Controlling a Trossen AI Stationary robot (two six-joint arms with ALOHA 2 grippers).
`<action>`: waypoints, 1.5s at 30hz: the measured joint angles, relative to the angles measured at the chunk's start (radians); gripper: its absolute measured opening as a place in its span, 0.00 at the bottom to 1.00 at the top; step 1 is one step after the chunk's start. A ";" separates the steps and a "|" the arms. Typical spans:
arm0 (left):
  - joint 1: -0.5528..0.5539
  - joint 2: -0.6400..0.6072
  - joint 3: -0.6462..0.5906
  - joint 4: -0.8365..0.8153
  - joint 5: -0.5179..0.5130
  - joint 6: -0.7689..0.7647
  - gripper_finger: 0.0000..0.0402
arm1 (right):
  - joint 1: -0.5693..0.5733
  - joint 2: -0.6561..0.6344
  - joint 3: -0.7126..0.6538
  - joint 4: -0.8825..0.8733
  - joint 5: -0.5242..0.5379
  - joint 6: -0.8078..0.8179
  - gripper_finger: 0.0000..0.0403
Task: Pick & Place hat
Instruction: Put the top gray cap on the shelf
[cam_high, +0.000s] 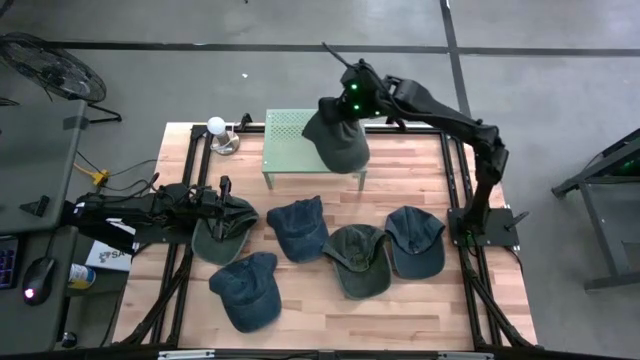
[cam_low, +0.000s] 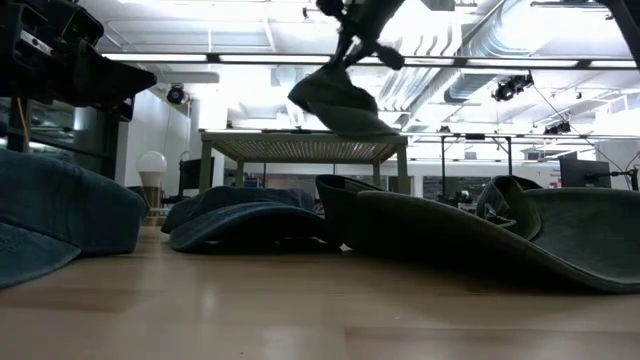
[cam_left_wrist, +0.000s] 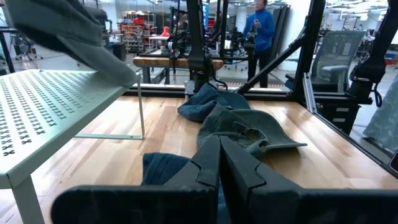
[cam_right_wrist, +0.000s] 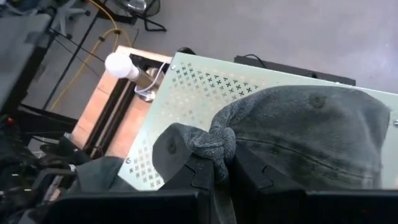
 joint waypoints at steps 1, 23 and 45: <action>0.000 0.000 0.000 0.000 0.000 0.000 0.01 | 0.000 0.010 0.000 0.005 0.000 0.000 0.04; 0.000 0.000 0.000 0.000 0.000 0.000 0.01 | 0.001 0.080 -0.007 0.170 -0.098 0.008 0.04; 0.000 0.000 0.000 0.000 0.000 0.000 0.01 | -0.055 0.100 -0.009 0.087 0.145 0.140 0.04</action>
